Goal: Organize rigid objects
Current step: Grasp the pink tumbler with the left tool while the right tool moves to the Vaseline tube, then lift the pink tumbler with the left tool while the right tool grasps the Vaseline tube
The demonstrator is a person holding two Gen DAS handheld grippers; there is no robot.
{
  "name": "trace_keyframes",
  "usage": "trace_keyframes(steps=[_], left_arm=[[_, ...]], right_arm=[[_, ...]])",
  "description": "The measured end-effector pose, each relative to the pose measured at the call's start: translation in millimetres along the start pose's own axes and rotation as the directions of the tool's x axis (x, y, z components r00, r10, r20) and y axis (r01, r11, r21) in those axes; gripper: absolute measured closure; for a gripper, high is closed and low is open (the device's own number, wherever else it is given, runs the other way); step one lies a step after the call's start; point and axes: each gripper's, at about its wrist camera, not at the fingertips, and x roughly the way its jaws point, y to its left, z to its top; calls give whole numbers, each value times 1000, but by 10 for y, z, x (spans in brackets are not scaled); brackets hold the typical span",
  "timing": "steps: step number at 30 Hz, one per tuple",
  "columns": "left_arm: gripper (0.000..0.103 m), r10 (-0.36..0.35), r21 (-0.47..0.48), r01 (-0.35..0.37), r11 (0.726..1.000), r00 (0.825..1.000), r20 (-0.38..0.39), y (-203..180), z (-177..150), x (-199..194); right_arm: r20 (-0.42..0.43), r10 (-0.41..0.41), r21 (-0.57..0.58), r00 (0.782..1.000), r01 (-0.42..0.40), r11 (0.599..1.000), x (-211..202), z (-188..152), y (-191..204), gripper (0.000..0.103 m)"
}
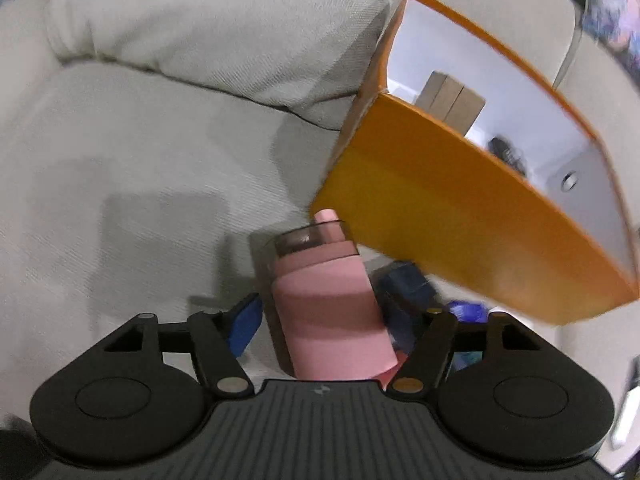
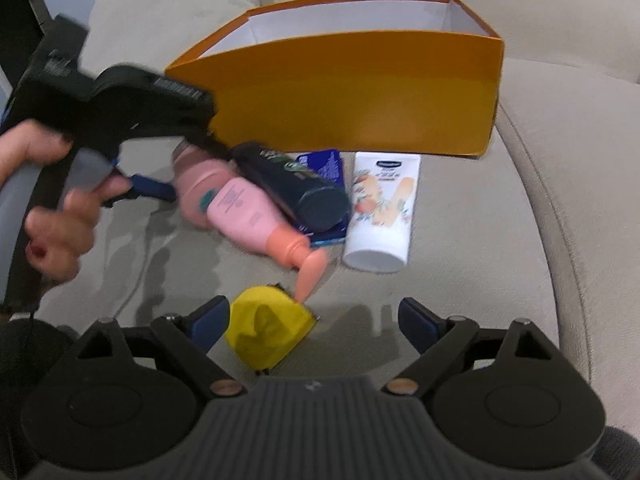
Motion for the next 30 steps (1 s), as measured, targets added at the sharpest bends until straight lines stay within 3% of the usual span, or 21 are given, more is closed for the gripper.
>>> trace_keyframes(steps=[2,8,15,17,21,26,30], left_arm=[[24,31,37,-32,999,1000,3,21,-19,-27],[26,27,21,-26,999,998,-52,175,-85,41],[26,45,34,-43,999,997,-65,192,-143,70],[27,44,35,-41,999,997,-66,188,-124,57],[27,44,49,-41,998,997,-64,194,-113,78],[27,96,106,-91,990,994,-44,90,-156,144],[26,82,101,-78,992,996,-39,119,-160,151]], right_arm=[[1,-1,9,1000,1,1000,14,37,-42,10],[14,-47,23,999,47,999,164,215,-154,10],[-5,-107,-45,994,106,993,447,379,-250,18],[-14,-159,-61,987,157,986,504,407,-318,25],[-19,-107,-29,994,106,994,510,438,-467,30],[-33,-130,-106,991,126,986,658,514,-385,37],[-30,-146,-125,989,141,982,778,576,-342,37]])
